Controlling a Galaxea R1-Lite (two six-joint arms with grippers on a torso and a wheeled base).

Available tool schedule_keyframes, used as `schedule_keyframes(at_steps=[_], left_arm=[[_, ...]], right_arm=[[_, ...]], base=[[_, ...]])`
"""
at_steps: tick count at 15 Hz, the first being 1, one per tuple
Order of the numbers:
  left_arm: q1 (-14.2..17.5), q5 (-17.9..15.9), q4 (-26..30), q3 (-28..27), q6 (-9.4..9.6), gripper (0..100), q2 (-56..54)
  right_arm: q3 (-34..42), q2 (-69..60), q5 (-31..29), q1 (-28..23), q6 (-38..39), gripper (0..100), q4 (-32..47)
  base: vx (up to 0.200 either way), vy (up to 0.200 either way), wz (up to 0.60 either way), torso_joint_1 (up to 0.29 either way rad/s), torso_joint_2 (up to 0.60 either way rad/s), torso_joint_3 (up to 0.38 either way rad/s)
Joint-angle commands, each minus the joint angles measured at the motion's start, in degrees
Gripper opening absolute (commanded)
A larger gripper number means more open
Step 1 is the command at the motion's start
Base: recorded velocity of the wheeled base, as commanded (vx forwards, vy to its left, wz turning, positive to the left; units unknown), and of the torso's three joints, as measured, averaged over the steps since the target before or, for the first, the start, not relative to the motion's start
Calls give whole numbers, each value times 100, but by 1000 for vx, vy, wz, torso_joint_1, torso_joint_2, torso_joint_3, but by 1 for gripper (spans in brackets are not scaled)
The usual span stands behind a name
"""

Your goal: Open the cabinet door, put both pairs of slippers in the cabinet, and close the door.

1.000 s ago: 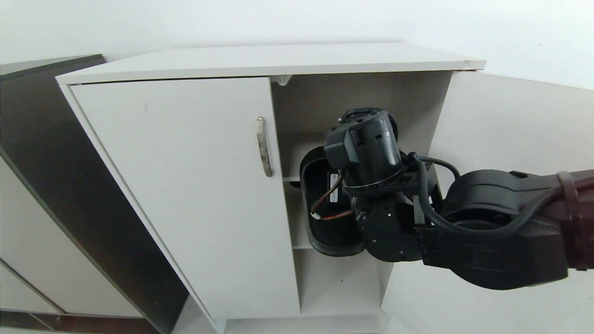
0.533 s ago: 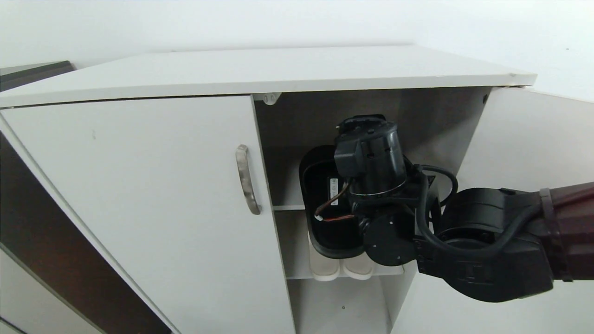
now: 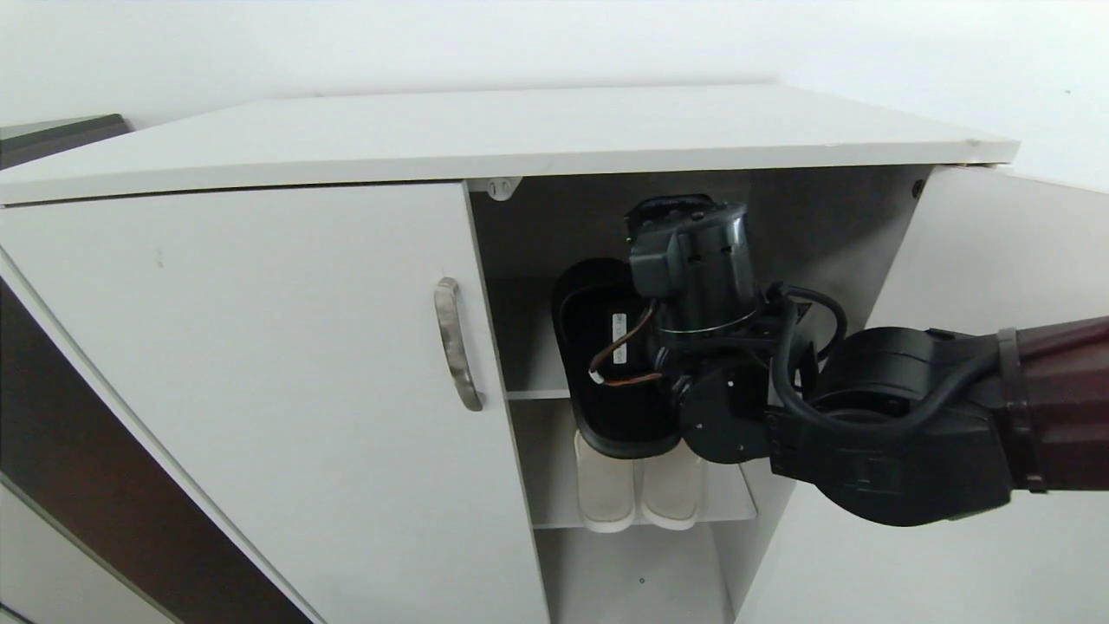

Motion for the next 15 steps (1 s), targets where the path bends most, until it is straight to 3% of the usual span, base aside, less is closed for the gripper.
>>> schedule_keyframes(at_steps=[1,8,15], left_arm=[[-1,1,0,0,0,0,7],[7,1,0,0,-9,0,7],[-1,1,0,0,-9,0,7]], right_arm=[[-380,321,24,-199,-45,0,5],[-1215,981,165,-498,-265,0,198],[-1259,1068,235,-577,-265,0,198]], base=[[0,0,0,0,0,0],[0,0,0,0,0,0],[0,0,0,0,0,0]])
